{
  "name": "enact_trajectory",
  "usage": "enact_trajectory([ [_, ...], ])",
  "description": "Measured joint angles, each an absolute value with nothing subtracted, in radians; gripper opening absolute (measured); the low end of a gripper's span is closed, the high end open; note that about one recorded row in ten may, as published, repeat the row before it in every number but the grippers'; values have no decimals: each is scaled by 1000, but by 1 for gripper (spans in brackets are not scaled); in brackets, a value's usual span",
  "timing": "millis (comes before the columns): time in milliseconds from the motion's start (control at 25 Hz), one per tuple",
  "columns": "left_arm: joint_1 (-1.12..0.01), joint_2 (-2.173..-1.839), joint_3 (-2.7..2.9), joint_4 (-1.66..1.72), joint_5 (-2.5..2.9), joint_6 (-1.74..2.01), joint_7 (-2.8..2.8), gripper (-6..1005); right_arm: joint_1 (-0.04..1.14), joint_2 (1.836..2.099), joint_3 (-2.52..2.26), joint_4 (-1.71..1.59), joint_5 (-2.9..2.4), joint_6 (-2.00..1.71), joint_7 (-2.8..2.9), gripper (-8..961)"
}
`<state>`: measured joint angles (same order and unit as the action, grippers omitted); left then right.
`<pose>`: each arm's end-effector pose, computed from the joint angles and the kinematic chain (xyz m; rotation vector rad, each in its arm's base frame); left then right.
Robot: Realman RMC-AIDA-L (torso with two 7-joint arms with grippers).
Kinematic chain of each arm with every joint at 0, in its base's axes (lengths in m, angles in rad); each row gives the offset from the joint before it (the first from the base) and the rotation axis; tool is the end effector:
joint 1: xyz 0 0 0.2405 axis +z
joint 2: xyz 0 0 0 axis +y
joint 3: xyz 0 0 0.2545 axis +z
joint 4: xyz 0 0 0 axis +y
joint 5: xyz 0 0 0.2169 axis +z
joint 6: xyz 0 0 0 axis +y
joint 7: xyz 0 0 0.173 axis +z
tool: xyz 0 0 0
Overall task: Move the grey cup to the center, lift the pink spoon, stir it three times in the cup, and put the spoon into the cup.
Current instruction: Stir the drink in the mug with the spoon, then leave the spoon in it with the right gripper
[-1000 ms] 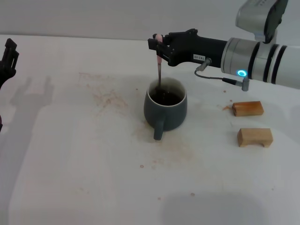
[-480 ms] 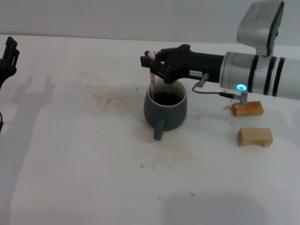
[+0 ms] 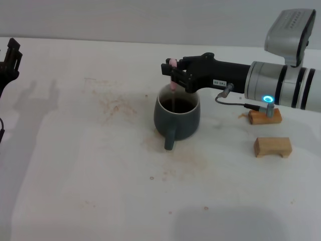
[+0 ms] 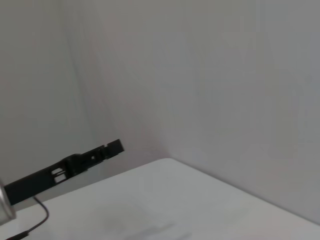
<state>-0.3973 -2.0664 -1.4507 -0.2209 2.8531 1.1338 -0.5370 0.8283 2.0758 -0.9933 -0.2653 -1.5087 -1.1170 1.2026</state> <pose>-0.3349 0.3726 0.0173 -1.4413 -0.7742 -0.9741 0.1735 0.4211 -0.0908 -2.5910 0.5774 0.7890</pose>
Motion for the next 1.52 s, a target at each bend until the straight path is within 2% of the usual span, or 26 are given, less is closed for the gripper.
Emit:
enact_trajectory([
  [1120,-376,-2067,-1454,-223,2853,1137,-542,544,867,2078,-1027,-305,-1507,-1066,1234,101],
  [1520,-399,-2066,-1481,-221,2853,1126,-535,544,822,2078,-1082,-312,-1509,-1133,1267,101],
])
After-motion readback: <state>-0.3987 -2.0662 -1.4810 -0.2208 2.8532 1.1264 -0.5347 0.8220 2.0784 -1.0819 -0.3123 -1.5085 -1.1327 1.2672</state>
